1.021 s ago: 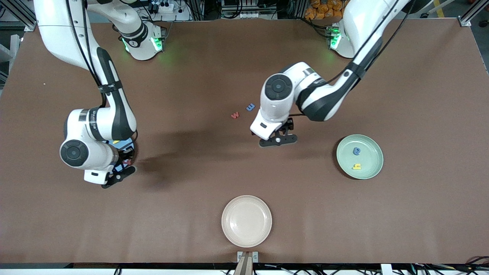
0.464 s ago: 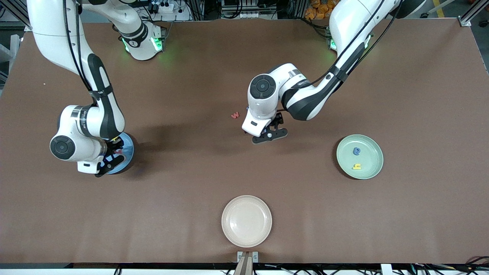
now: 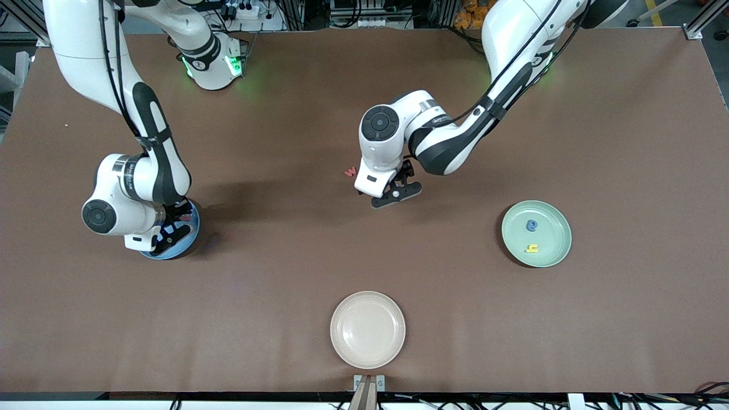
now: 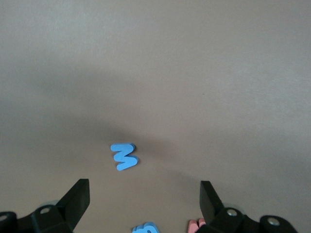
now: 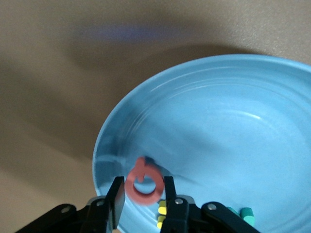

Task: Sort uppercase to blue plate, lowercase to green plate
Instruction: 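Release the o on the blue plate while the left gripper nears the m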

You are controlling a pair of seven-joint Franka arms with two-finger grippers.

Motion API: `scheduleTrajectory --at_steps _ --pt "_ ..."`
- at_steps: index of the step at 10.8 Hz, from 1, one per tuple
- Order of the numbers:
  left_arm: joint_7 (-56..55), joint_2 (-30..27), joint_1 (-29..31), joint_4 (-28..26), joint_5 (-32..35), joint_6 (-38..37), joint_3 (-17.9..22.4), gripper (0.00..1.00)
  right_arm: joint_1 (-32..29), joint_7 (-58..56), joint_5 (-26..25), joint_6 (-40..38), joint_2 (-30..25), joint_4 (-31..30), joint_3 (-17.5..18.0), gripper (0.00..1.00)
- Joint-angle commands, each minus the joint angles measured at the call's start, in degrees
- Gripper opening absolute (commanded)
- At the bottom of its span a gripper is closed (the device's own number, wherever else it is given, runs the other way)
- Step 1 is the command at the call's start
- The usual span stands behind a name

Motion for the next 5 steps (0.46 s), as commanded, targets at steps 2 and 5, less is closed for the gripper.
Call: scheduleTrajectory --at_steps 2,5 --pt "-7.77 1.61 -2.1 0.54 0.18 -0.07 0.6 1.0 0.28 -0.18 1.6 -4.99 -2.4 0.54 0.21 0.65" --pt "-8.4 1.61 -2.72 0.54 -0.08 0.01 0.6 1.0 0.54 1.67 1.52 -9.04 -2.49 3.79 0.3 0.65"
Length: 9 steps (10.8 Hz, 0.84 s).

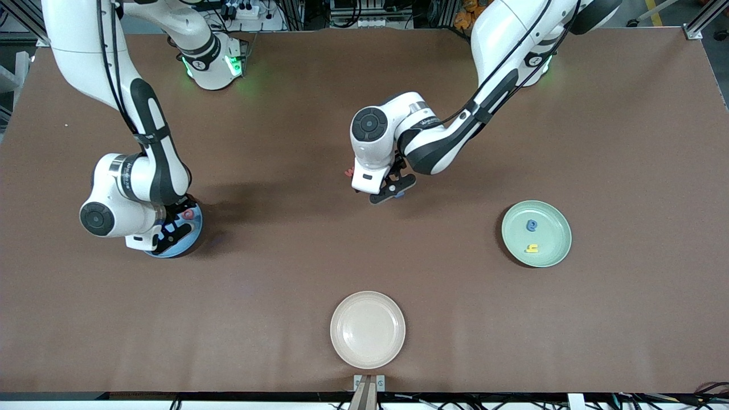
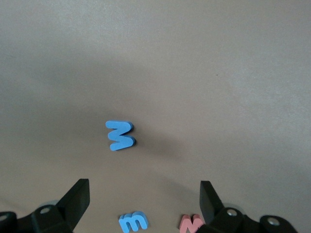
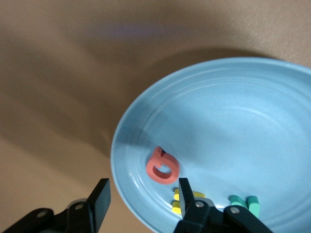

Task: Sort uppercase to blue plate, lowercase to green plate
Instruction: 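Release the o on the blue plate while the left gripper nears the m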

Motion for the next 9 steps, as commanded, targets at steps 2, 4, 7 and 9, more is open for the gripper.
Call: scheduleTrajectory --at_steps 2,4,7,9 --pt "-0.66 0.29 -1.4 0.69 0.22 0.27 0.6 1.0 0.06 3.26 0.84 -6.75 -1.29 4.94 0.17 0.65" --pt "-0.75 2.74 -1.84 0.95 0.4 1.93 0.69 1.0 0.67 5.81 0.5 -10.01 -1.2 8.72 0.17 0.65" --pt "1.09 2.49 -1.76 1.3 0.4 3.43 2.27 1.0 0.94 8.46 0.05 -11.78 -1.29 12.07 0.17 0.65" --pt "0.84 2.76 -1.84 1.22 0.31 3.96 2.27 1.0 0.94 8.72 -0.03 -11.87 -1.73 13.48 0.08 0.65"
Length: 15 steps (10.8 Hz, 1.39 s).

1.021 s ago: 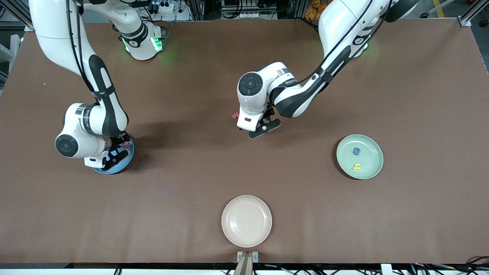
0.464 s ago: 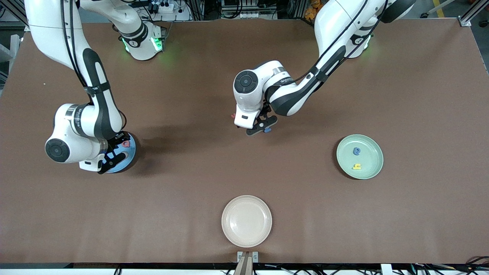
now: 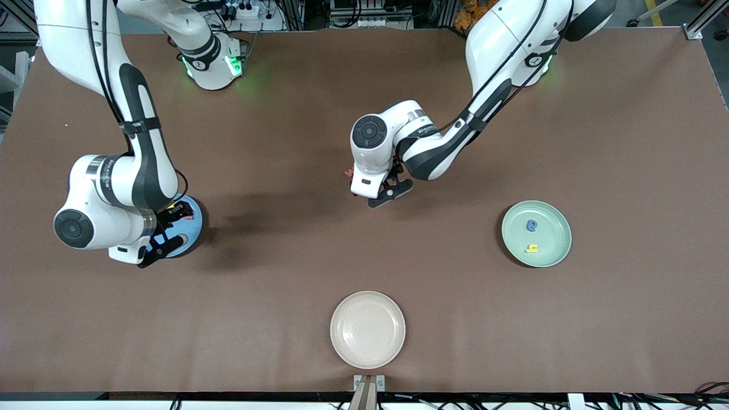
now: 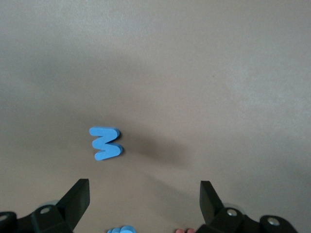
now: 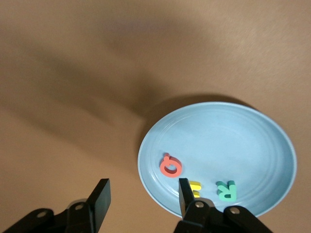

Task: Sort uppercase to blue plate, lowercase to green plate
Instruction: 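Release the o on the blue plate while the left gripper nears the m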

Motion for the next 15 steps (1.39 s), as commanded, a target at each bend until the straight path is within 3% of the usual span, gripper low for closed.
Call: scheduleTrajectory --at_steps 1,8,13,15 --pt "-0.27 0.31 -1.11 0.64 0.4 0.49 0.37 1.0 0.04 1.18 -0.05 -1.23 -1.36 1.01 0.03 0.65" --pt "-11.51 0.57 -2.87 -0.76 -3.82 0.49 0.37 1.0 -0.31 0.91 -0.13 -1.58 -3.38 1.89 -0.06 0.64" --pt "-18.56 0.22 -3.22 -7.26 -3.39 4.79 0.37 1.0 -0.05 0.91 -0.31 -2.11 -3.99 2.41 -1.37 0.65" --pt "-19.17 0.31 -3.57 -7.45 -3.47 5.23 0.28 1.0 -0.05 0.91 -0.49 -2.2 -4.61 2.41 -1.29 0.74"
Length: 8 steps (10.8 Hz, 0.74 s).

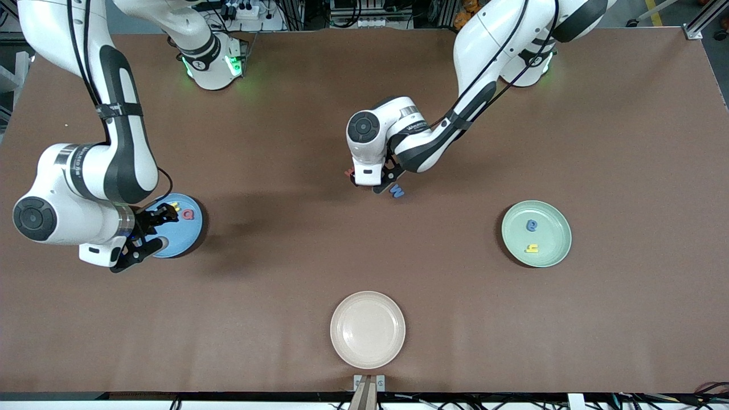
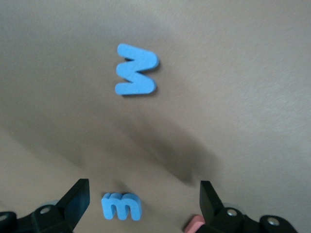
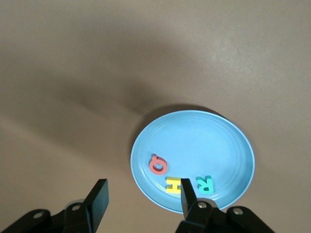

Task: Sort uppercase to blue plate, lowercase to green plate
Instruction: 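Release the o on the blue plate while the left gripper nears the m, then lower the left gripper around the blue lowercase m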

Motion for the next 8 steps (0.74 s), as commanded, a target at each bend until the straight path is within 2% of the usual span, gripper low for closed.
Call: scheduleTrajectory --at_steps 1,2,3,5,6,8 --pt "-2.06 -0.73 -0.82 -1.54 -0.6 1.13 0.27 1.0 -0.03 0.6 -0.45 -1.05 -2.06 -0.42 0.07 0.75" --pt "-2.84 -0.73 -1.09 -2.5 -0.69 2.27 0.35 1.0 0.05 0.6 -0.45 -1.22 -2.24 -0.34 -0.11 0.85" --pt "-3.11 -1.25 -0.83 -3.64 -0.34 3.67 0.35 1.0 0.05 0.6 -0.45 -1.4 -2.32 -0.34 -0.11 0.9" --pt "-3.2 -3.62 -0.12 -4.44 -0.16 4.74 0.27 1.0 0.05 0.69 -0.45 -2.79 -2.59 0.97 -0.11 0.91" --pt "-3.2 -5.28 0.14 -5.66 -0.16 4.74 0.27 1.0 0.14 1.56 -0.45 -4.2 -2.59 1.94 -0.02 0.98" --pt "-3.2 -9.93 2.41 -12.14 -0.16 11.37 -0.08 1.0 0.14 3.59 -0.45 -5.52 -3.11 2.82 -0.02 1.0"
